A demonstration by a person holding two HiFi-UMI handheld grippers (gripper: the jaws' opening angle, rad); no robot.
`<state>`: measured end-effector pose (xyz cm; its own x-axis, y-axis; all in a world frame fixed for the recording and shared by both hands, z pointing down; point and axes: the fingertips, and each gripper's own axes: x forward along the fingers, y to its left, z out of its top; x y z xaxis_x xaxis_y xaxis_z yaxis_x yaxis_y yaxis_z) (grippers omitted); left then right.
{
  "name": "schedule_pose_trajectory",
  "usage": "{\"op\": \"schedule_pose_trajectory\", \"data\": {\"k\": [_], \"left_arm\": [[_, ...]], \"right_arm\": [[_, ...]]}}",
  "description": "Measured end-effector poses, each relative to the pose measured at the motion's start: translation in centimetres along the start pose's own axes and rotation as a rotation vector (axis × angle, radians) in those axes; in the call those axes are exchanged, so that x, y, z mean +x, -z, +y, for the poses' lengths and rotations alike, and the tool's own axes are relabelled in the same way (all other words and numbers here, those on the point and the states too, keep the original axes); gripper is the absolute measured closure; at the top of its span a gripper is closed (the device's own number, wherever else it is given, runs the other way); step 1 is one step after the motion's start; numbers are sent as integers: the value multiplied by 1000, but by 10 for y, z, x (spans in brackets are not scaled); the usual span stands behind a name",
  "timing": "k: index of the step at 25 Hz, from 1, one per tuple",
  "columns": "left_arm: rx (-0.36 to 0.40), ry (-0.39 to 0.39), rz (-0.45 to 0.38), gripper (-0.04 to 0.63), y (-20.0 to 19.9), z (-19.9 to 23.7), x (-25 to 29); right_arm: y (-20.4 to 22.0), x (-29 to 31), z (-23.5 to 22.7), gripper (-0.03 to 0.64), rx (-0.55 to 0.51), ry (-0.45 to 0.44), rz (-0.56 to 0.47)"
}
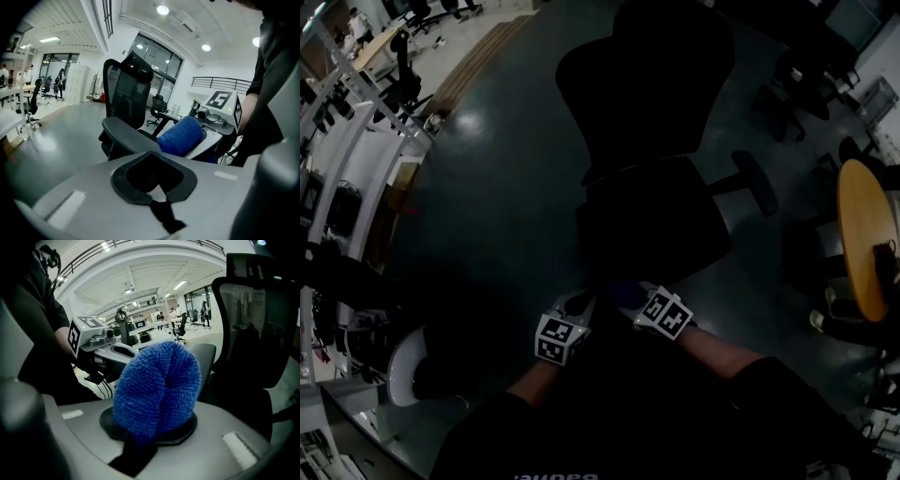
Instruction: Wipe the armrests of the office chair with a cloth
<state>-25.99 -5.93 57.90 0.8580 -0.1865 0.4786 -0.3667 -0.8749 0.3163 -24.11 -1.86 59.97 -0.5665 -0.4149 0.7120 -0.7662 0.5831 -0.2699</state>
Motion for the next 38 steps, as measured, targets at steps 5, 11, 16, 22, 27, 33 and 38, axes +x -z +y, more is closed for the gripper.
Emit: {"op": "schedule_pose_trajectory", "data": {"k": [5,11,16,22,27,33,38], "left_arm": [[-1,70,5,580,7,-26,9],[21,136,-9,578,-12,-61,20],[57,163,-40,578,-46,-89,32],[36,127,-74,578,-85,-110,68],[6,53,-69,578,-112,-136,124],[-24,-16,-25,578,-139,-172,197],[-11,12,-26,578,-169,-210,243]], "right_arm": [[14,-39,0,534,67,72,-30],[30,-107,-30,534,151,193,-83],[39,-148,-59,534,215,206,-143],[38,-184,-105,535,204,181,-217],[55,-239,-153,534,179,147,-251],[84,-296,-218,534,161,109,-288],[107,-333,-259,535,188,90,-298]]}}
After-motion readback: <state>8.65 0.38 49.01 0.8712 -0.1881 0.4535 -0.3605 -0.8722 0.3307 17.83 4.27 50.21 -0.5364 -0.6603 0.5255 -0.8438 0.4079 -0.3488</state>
